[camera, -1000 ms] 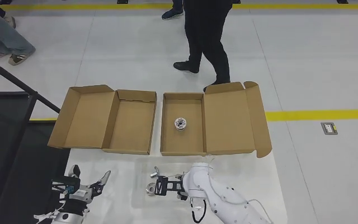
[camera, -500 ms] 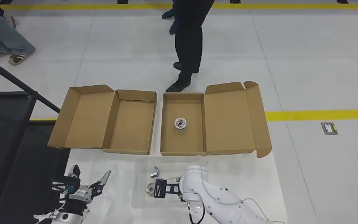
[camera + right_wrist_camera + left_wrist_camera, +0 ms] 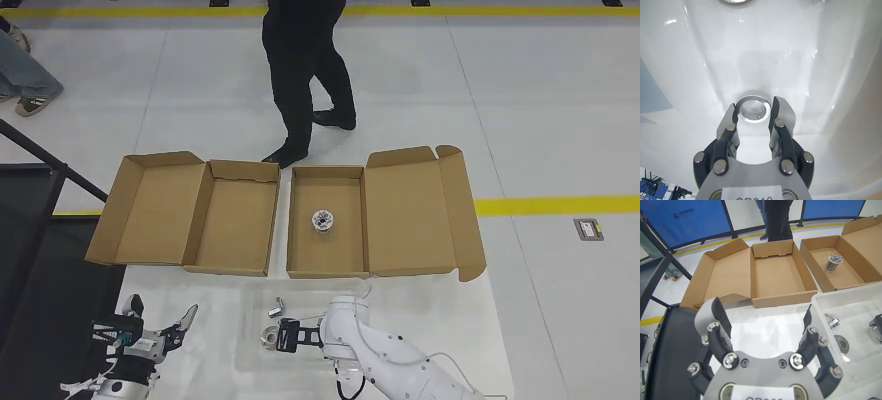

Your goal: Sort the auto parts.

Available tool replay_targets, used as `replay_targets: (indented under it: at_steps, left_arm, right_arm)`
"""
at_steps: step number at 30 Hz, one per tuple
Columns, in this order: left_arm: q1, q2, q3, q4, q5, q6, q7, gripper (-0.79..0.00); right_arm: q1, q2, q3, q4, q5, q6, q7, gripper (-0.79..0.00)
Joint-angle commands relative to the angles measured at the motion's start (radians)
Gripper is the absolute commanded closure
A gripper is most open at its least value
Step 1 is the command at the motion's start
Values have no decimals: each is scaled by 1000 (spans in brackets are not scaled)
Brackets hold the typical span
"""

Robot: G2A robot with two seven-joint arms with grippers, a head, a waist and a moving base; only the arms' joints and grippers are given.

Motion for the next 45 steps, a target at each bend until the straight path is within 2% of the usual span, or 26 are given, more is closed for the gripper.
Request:
replay_targets:
  at_steps: [1, 9, 12, 15, 18, 21, 22, 29, 33, 34, 45]
  left_arm:
    - [0, 0, 0, 0, 0, 0, 0, -785]
    - [0, 0, 0, 0, 0, 0, 0, -785]
    - [0, 0, 0, 0, 0, 0, 0, -785]
    - [0, 0, 0, 0, 0, 0, 0, -785]
    - [0, 0, 0, 0, 0, 0, 0, -785]
    - [0, 0, 0, 0, 0, 0, 0, -785]
    - [0, 0, 0, 0, 0, 0, 0, -785]
    - [0, 0, 0, 0, 0, 0, 0, -785]
    - [0, 0, 0, 0, 0, 0, 0, -785]
    - [0, 0, 0, 0, 0, 0, 0, -785]
    - [0, 0, 0, 0, 0, 0, 0, -785]
  right_arm:
    - [0, -1, 0, 9, -9, 1, -18, -376]
    - [0, -5, 3, 32, -22, 3, -37, -388]
    - [1, -9, 2, 38, -25, 5, -38, -369]
    - [3, -10, 5, 40, -29, 9, -46, -268]
    - [2, -8, 19, 23, -35, 8, -66, -111]
    - [-4, 1, 42, -22, -47, -3, -83, -49]
    - [-8, 5, 52, -42, -51, -12, -89, -6]
    - [-70, 59, 179, -291, -116, -106, -214, 0]
    - [-146, 97, 292, -461, -192, -142, -389, 0]
    - [-159, 104, 312, -480, -204, -149, -416, 0]
    - [-159, 104, 312, -480, -204, -149, -416, 0]
